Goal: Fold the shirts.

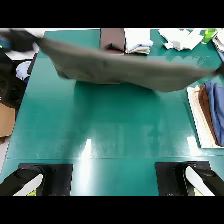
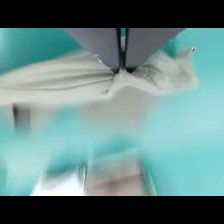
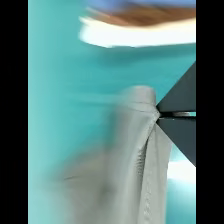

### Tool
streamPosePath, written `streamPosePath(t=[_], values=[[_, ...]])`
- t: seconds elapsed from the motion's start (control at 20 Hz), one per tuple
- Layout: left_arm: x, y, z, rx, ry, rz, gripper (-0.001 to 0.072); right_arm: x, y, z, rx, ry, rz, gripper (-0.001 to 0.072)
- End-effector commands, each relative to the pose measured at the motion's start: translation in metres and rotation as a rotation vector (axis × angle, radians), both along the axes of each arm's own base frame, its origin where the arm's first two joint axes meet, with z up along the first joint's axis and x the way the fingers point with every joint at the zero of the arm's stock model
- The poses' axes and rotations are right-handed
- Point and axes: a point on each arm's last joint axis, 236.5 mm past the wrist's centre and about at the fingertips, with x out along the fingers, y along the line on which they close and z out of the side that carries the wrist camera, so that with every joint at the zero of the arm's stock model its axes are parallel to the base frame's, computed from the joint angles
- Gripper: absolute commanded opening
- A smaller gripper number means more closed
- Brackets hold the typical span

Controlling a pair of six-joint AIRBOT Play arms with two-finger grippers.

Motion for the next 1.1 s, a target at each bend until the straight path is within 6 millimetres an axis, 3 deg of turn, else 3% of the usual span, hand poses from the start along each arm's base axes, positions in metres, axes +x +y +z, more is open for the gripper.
streamPosePath(t=[0.0, 0.15, 0.25, 0.35, 0.45, 0.55, 0.65, 0.75, 0.85, 0.95, 1.05], values=[[-0.093, 0.023, 0.139, -0.040, -0.375, 0.033, 0.0028, -0.049, 0.009, 0.143, -0.103, -0.373, -0.016, 0.0017], [-0.145, 0.033, 0.196, -0.066, -0.546, 0.045, 0.0028, -0.081, 0.005, 0.202, -0.176, -0.519, -0.057, 0.0017], [-0.159, 0.044, 0.214, -0.053, -0.609, 0.083, 0.0028, -0.090, 0.002, 0.219, -0.199, -0.546, -0.073, 0.0016], [-0.157, 0.048, 0.214, -0.040, -0.609, 0.103, 0.0028, -0.083, 0.002, 0.221, -0.192, -0.518, -0.067, 0.0016], [-0.126, 0.045, 0.189, -0.018, -0.498, 0.109, 0.0028, -0.066, -0.001, 0.207, -0.175, -0.438, -0.055, 0.0016], [-0.074, 0.041, 0.137, 0.042, -0.301, 0.113, 0.0028, -0.040, -0.006, 0.180, -0.152, -0.325, -0.043, 0.0016], [-0.014, 0.031, 0.059, 0.098, -0.042, 0.097, 0.0029, -0.006, -0.015, 0.131, -0.118, -0.177, -0.037, 0.0016], [0.041, 0.021, -0.029, 0.130, 0.206, 0.085, 0.0030, 0.028, -0.024, 0.057, -0.072, 0.024, -0.029, 0.0016], [0.083, 0.014, -0.121, 0.167, 0.417, 0.071, 0.0029, 0.052, -0.026, -0.023, -0.026, 0.232, -0.007, 0.0016], [0.108, 0.009, -0.209, 0.203, 0.609, 0.060, 0.0029, 0.070, -0.014, -0.105, 0.002, 0.422, 0.051, 0.0016], [0.121, 0.007, -0.284, 0.231, 0.761, 0.049, 0.0030, 0.086, 0.004, -0.171, 0.003, 0.544, 0.114, 0.0016]])
